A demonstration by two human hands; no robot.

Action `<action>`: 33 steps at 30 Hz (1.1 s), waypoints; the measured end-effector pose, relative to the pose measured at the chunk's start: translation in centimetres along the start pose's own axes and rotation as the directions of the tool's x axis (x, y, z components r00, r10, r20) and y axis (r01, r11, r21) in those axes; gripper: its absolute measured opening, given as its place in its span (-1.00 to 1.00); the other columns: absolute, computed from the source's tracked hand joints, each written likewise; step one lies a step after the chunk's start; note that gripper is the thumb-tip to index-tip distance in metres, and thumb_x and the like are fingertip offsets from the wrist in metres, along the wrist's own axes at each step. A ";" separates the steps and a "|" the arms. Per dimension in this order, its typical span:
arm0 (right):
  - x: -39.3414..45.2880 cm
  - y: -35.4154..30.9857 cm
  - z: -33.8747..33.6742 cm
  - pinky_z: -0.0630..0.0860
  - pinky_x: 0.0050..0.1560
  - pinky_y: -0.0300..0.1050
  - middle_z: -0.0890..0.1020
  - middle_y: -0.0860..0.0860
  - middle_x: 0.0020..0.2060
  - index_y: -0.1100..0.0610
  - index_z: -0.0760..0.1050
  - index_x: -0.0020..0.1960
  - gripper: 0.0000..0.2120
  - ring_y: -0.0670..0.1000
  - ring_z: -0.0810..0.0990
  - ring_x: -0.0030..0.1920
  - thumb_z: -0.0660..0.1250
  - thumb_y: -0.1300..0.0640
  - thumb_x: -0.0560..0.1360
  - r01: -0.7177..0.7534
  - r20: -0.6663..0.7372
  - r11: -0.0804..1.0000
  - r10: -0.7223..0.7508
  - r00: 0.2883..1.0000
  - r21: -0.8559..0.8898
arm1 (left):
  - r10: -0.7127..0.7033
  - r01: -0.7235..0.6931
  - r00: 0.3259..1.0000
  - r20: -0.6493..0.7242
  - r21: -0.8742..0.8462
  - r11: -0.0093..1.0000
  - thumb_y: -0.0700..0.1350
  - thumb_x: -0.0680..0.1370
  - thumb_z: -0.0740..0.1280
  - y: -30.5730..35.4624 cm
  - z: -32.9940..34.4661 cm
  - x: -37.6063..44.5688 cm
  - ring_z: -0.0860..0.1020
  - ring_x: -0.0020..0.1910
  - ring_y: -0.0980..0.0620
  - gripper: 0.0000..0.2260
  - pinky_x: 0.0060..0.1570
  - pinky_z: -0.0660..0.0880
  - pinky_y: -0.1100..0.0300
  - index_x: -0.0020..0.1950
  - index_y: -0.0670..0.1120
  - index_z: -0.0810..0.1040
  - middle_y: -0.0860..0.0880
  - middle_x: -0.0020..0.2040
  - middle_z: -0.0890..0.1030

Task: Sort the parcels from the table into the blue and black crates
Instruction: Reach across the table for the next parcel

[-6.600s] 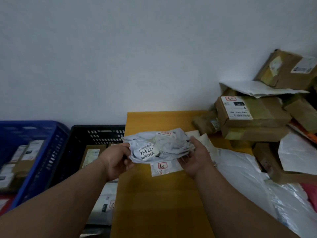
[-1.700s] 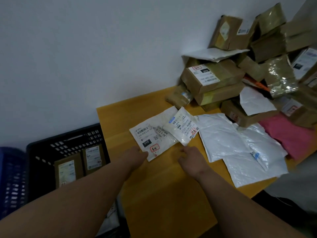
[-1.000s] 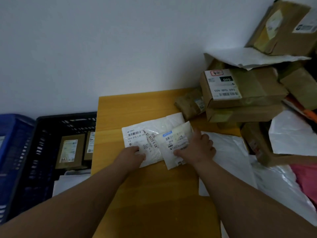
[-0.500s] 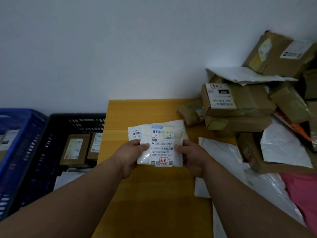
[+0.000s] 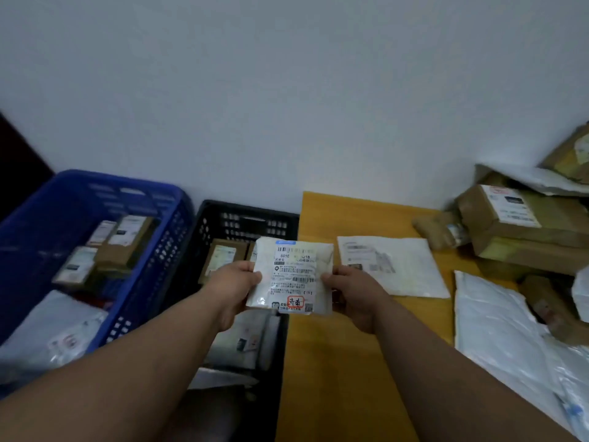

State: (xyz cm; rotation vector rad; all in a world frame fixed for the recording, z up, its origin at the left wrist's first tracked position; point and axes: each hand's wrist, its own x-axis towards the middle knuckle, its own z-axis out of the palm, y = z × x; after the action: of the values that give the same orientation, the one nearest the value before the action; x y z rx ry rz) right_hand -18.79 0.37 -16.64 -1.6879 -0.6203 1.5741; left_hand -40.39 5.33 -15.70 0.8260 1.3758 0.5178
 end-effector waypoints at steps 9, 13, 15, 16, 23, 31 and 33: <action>0.4 1.4 23.1 0.62 -0.04 0.09 0.68 0.20 0.04 0.26 0.53 0.14 -0.84 0.21 0.67 0.02 0.22 0.29 0.61 -0.044 0.181 0.999 0.046 0.982 -0.015 | -0.005 0.038 0.971 -0.240 0.135 0.990 -0.31 0.55 0.31 -3.3 -23.1 -5.8 0.51 -0.29 -0.02 -0.90 -0.35 0.42 0.20 -0.09 -0.13 0.56 -0.12 -0.22 0.62; 2.1 1.0 29.3 0.60 -0.04 0.07 0.68 0.15 0.05 0.18 0.54 0.12 -0.82 0.18 0.65 0.06 0.19 0.29 0.62 -0.040 0.214 0.993 0.064 0.975 -0.113 | -0.033 0.056 0.948 -0.317 0.063 0.996 -0.31 0.55 0.31 -4.2 -29.2 -5.9 0.48 -0.33 0.00 -0.92 -0.30 0.41 0.19 -0.01 -0.17 0.56 -0.12 -0.26 0.58; 3.5 0.9 31.9 0.60 -0.05 0.06 0.67 0.14 0.05 0.17 0.54 0.11 -0.82 0.17 0.65 0.05 0.19 0.30 0.62 -0.048 0.201 0.988 0.077 0.977 -0.144 | -0.052 0.071 0.939 -0.340 0.044 0.996 -0.30 0.56 0.29 -4.8 -31.6 -5.5 0.49 -0.30 0.00 -0.89 -0.28 0.41 0.18 0.06 -0.19 0.56 -0.13 -0.22 0.59; 4.2 1.0 33.2 0.60 -0.04 0.07 0.66 0.14 0.06 0.16 0.54 0.11 -0.83 0.17 0.64 0.05 0.19 0.29 0.62 -0.054 0.191 0.985 0.085 0.978 -0.162 | -0.064 0.084 0.934 -0.352 0.042 0.996 -0.30 0.56 0.29 -5.0 -32.7 -5.1 0.50 -0.30 0.00 -0.88 -0.28 0.41 0.18 0.07 -0.19 0.56 -0.14 -0.20 0.60; 10.5 1.8 40.8 0.58 -0.16 -0.01 0.60 0.16 0.11 0.15 0.46 0.07 -0.86 0.15 0.61 0.03 0.19 0.33 0.59 -0.078 0.162 0.946 0.134 0.978 -0.314 | -0.129 0.194 0.880 -0.456 0.099 0.976 -0.25 0.57 0.28 -5.0 -40.5 -0.9 0.56 -0.18 0.01 -0.88 -0.19 0.48 0.17 0.06 -0.13 0.57 -0.15 -0.01 0.63; 15.8 4.5 48.8 0.62 -0.02 0.09 0.57 0.14 0.12 0.11 0.42 0.14 -0.79 0.16 0.59 0.08 0.19 0.31 0.55 -0.109 0.200 0.850 0.243 0.949 -0.516 | -0.245 0.329 0.881 -0.406 0.152 0.932 -0.14 0.58 0.31 -6.4 -46.5 5.7 0.58 0.05 -0.07 -0.75 -0.04 0.52 0.08 0.26 -0.07 0.51 -0.11 0.06 0.59; 16.0 5.7 50.5 0.60 -0.18 -0.03 0.58 0.10 0.08 0.04 0.41 0.05 -0.80 0.11 0.59 0.02 0.20 0.33 0.55 -0.167 0.205 0.841 0.309 0.929 -0.514 | -0.304 0.376 0.895 -0.327 0.183 0.908 -0.11 0.59 0.32 -7.7 -47.3 6.9 0.57 -0.01 -0.02 -0.64 -0.12 0.52 0.13 0.39 -0.05 0.42 -0.12 0.12 0.57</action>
State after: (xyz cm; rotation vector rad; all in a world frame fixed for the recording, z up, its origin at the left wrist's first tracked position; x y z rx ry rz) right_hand -67.01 18.51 -30.08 -1.9831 -1.0614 1.9815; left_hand -86.69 15.50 -25.57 0.6940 1.8444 0.1992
